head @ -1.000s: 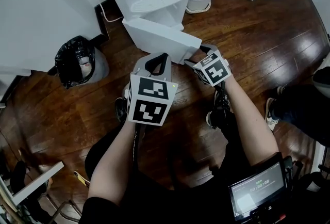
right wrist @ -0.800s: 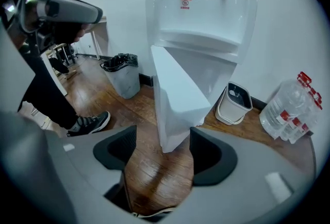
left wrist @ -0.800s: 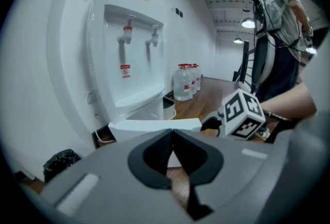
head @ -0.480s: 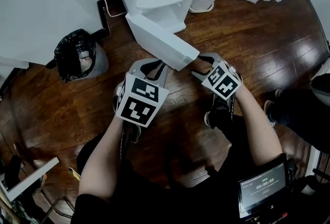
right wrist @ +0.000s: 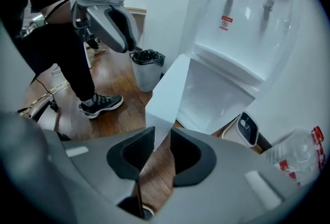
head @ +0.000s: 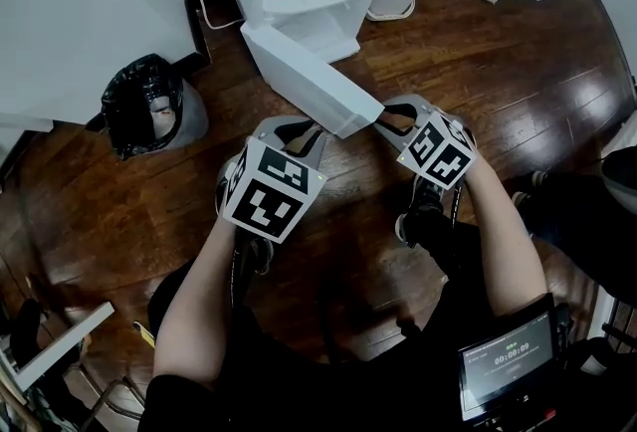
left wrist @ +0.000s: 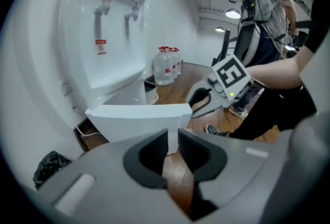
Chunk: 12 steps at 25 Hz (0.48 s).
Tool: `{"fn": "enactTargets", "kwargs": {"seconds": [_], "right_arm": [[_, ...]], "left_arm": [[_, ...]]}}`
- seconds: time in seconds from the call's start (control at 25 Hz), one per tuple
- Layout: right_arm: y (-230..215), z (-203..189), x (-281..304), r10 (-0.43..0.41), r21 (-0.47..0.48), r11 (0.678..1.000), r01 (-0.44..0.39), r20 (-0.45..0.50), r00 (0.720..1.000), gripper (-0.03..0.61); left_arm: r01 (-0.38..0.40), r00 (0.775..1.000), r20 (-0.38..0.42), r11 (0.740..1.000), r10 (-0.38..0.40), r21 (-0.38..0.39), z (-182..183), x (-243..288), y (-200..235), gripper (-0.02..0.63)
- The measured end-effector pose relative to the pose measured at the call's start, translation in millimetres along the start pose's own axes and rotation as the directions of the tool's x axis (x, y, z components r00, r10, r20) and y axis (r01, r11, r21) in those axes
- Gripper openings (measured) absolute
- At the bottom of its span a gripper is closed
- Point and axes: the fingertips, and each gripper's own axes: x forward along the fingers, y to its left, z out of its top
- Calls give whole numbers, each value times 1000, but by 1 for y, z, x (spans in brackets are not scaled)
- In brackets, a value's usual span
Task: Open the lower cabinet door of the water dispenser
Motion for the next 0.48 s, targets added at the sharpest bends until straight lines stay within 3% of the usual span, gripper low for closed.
{"fn": "enactTargets", "kwargs": {"seconds": [0.12,0.24,0.48], "right_arm": [[11,8,0,37,-28,999,-37,0,999,98],[28,17,3,92,-67,994,-91,3,996,98],[69,43,11,229,-109,967,-229,-8,973,94]], "left_arm": [[-55,998,-9,998,55,-4,-6,-11,22,84],[-59,998,-24,998,59,-30,-18,-17,33,84],[76,995,-59,997,-76,-5,-41,-25,11,108]]}}
